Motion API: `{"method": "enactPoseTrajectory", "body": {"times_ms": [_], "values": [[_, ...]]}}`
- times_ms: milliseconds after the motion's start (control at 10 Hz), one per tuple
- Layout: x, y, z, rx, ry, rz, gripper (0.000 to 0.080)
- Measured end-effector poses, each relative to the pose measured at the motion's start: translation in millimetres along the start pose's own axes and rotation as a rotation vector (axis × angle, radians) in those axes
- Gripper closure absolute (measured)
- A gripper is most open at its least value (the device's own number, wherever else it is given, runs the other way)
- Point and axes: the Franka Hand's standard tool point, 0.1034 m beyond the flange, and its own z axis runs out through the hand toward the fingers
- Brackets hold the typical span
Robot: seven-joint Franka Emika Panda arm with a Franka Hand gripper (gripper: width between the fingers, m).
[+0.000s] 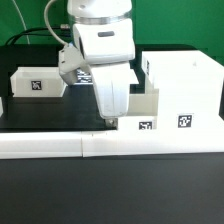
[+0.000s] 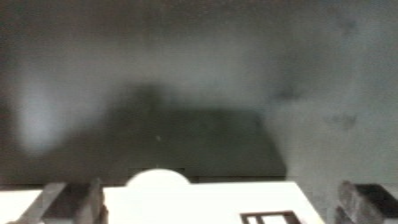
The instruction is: Assemble drawer
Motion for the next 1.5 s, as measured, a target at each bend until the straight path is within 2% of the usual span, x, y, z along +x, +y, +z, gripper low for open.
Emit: {"method": "enactPoseTrajectory", "body": {"times_ms": [300,600,700,1000,1200,1500], "values": [[0.0,0.0,0.2,-0.002,0.001,0.001,0.015],[28.3,3.6,-3.5,0.002,0.016,-0.037,0.015],[29.7,3.5,-3.6,0.002,0.016,-0.041,0.015],[-7.9,-7.3,-2.5,0.012,0.007,-0.035,0.015],[-9.4,-15.5,1.8,0.024,0.009,-0.018,0.015],[3.3,-23.8,7.7,0.035,0.015,-0.014,0.015]]}}
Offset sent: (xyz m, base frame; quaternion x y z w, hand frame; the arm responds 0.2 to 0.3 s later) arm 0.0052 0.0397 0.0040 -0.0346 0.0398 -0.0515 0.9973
